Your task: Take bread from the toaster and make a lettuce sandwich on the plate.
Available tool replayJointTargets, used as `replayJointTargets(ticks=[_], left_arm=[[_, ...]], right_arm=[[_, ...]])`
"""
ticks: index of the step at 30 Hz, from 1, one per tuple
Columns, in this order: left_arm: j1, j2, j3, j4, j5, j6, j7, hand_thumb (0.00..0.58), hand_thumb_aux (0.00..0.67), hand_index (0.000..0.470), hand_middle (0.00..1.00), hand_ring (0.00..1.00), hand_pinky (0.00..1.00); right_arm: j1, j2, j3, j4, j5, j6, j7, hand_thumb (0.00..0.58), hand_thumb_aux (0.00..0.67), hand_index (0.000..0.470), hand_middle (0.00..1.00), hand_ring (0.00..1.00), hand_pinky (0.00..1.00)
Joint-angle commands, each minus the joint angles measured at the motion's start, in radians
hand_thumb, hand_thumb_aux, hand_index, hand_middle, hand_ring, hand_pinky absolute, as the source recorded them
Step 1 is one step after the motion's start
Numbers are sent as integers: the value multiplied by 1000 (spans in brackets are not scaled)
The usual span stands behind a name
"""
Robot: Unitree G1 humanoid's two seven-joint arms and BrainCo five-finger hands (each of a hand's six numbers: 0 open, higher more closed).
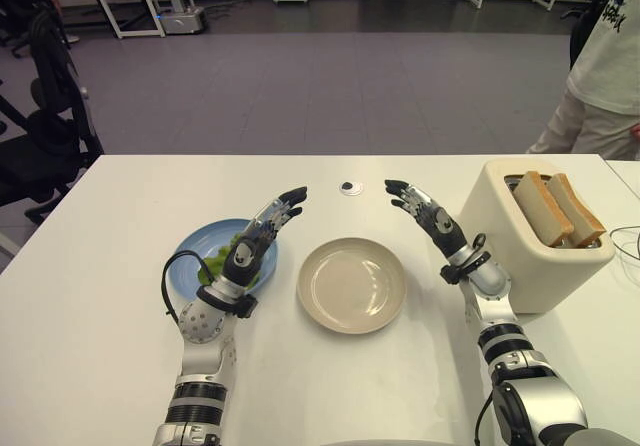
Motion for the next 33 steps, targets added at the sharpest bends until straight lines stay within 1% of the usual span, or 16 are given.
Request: replayJointTargets(ticks=[1, 4, 5, 7, 9, 11, 12, 17, 20, 22, 24, 27, 29, 30, 31, 33], left_arm=[[-12, -7, -20, 12, 27, 15, -2, 0, 0, 0, 0, 0, 0], [-12, -11, -27, 8, 37, 20, 0, 0, 0, 0, 0, 0, 0], [-10, -12, -28, 4, 41, 21, 4, 0, 0, 0, 0, 0, 0], [-12, -11, -30, 5, 44, 23, 5, 0, 0, 0, 0, 0, 0], [-16, -11, -29, 10, 47, 23, 5, 0, 0, 0, 0, 0, 0], [-15, -10, -26, 13, 49, 20, 7, 0, 0, 0, 0, 0, 0], [-16, -10, -27, 16, 49, 19, 5, 0, 0, 0, 0, 0, 0], [-17, -4, -25, 24, 47, 17, -2, 0, 0, 0, 0, 0, 0], [-19, -1, -22, 35, 46, 12, -5, 0, 0, 0, 0, 0, 0], [-27, 0, -22, 50, 46, 8, -10, 0, 0, 0, 0, 0, 0], [-34, 0, -23, 64, 48, 2, -15, 0, 0, 0, 0, 0, 0], [-38, 2, -23, 76, 48, -7, -19, 0, 0, 0, 0, 0, 0], [-33, 4, -22, 73, 48, -10, -19, 0, 0, 0, 0, 0, 0], [-31, 4, -21, 71, 49, -12, -18, 0, 0, 0, 0, 0, 0], [-30, 5, -21, 71, 49, -13, -18, 0, 0, 0, 0, 0, 0], [-29, 6, -21, 71, 50, -15, -19, 0, 0, 0, 0, 0, 0]], right_arm=[[57, -71, -8, -255, 21, 5, 9, 0, 0, 0, 0, 0, 0], [61, -231, -105, -604, 94, 167, 2, 0, 0, 0, 0, 0, 0], [53, -291, -149, -703, 112, 244, -9, 0, 0, 0, 0, 0, 0], [64, -412, -229, -823, 42, 337, -25, 0, 0, 0, 0, 0, 0], [105, -541, -265, -782, -158, 361, -63, 0, 0, 0, 0, 0, 0], [124, -646, -257, -669, -340, 352, -129, 0, 0, 0, 0, 0, 0], [130, -681, -263, -627, -383, 347, -154, 0, 0, 0, 0, 0, 0], [150, -767, -312, -587, -393, 339, -187, 0, 0, 0, 0, 0, 0], [214, -883, -301, -484, -500, 345, -205, 0, 0, 0, 0, 0, 0], [250, -938, -291, -417, -554, 367, -224, 0, 0, 0, 0, 0, 0], [282, -959, -280, -398, -563, 382, -218, 0, 0, 0, 0, 0, 0], [336, -971, -276, -421, -543, 399, -181, 0, 0, 0, 0, 0, 0], [346, -973, -269, -434, -530, 405, -164, 9, 5, 4, 0, 0, 0], [348, -972, -265, -439, -524, 406, -156, 301, 205, 144, 0, 0, 0], [350, -970, -262, -444, -519, 406, -151, 464, 370, 260, 0, 0, 0], [354, -968, -257, -451, -513, 410, -145, 474, 384, 269, 0, 0, 0]])
